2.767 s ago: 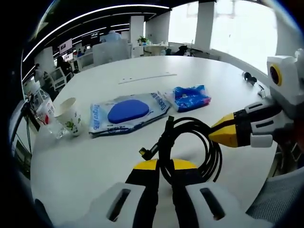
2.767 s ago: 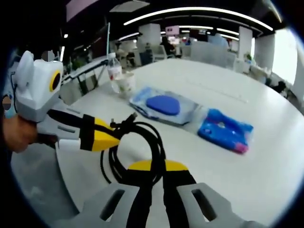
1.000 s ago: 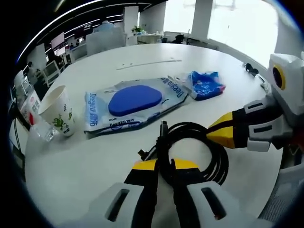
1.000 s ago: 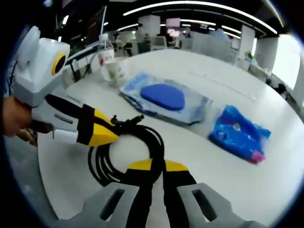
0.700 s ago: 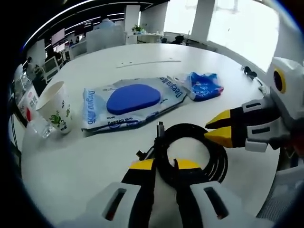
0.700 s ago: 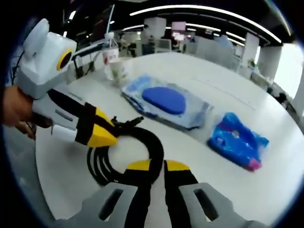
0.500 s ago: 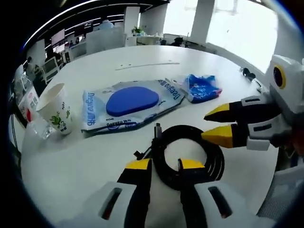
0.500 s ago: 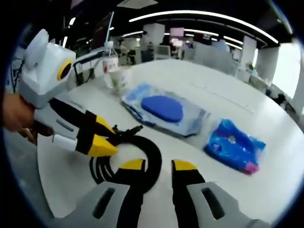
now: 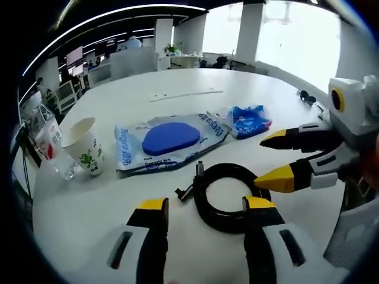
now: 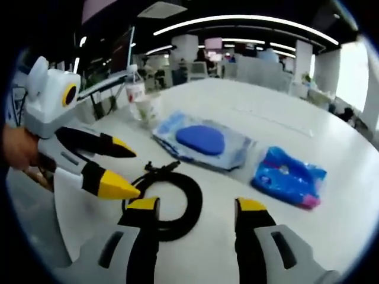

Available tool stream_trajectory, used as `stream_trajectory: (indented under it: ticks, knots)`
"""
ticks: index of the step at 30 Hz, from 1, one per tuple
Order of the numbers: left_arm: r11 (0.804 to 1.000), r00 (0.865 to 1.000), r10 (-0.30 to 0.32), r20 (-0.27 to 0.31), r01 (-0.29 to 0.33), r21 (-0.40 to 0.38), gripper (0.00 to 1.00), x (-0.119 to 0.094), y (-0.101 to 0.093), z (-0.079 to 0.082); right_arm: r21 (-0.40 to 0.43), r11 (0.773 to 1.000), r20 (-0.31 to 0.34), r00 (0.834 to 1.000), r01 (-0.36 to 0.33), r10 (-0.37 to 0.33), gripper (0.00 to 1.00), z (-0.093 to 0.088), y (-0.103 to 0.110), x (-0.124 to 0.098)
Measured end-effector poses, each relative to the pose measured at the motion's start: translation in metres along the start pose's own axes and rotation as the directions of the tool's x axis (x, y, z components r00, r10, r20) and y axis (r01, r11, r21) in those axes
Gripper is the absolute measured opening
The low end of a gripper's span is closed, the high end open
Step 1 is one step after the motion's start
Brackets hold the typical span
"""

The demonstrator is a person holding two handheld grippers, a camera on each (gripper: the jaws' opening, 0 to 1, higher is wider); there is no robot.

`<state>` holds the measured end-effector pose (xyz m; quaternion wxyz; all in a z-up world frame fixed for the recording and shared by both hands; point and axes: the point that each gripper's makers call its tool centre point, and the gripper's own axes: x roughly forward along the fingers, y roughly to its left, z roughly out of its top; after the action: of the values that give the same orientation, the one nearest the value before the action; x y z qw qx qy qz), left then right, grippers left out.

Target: Arrange the tabletop items into an orderly group along one side of the table until the central work area is clear of visible clutter.

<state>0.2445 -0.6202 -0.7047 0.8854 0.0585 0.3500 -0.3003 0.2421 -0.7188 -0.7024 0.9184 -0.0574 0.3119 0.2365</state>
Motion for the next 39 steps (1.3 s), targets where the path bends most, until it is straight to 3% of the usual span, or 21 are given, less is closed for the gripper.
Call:
stream_trajectory:
  ticks: [10,15,18,28,34,39]
  knots:
    - [0.999,0.999,0.032,0.028,-0.032,0.011,0.58,-0.016,0.006,0.015,-0.009,1.0,0.004,1.0,0.002,-0.002,0.61,0.009,-0.003,-0.006]
    - [0.999,0.999,0.039,0.013,-0.039,-0.003,0.69,-0.02,0.008,0.013,-0.008,1.0,-0.001,1.0,-0.011,0.011,0.69,0.015,-0.004,-0.008]
    - [0.998,0.998,0.056,0.017,-0.056,0.028,0.73,-0.025,0.009,0.014,-0.015,1.0,0.012,1.0,-0.02,0.02,0.7,0.02,-0.004,-0.011]
    - [0.996,0.996,0.083,0.019,-0.083,-0.012,0.92,-0.043,0.006,0.014,-0.008,0.998,0.026,0.998,-0.064,0.064,0.86,0.031,-0.006,-0.021]
    - [0.994,0.994,0.102,0.04,-0.1,-0.037,0.93,-0.05,0.005,0.017,-0.009,0.998,0.027,0.997,-0.068,0.068,0.92,0.033,-0.012,-0.034]
    - [0.998,0.997,0.064,0.048,-0.064,-0.005,0.94,-0.051,-0.005,0.021,0.014,0.998,0.057,0.996,-0.064,0.063,0.97,0.042,-0.011,-0.041]
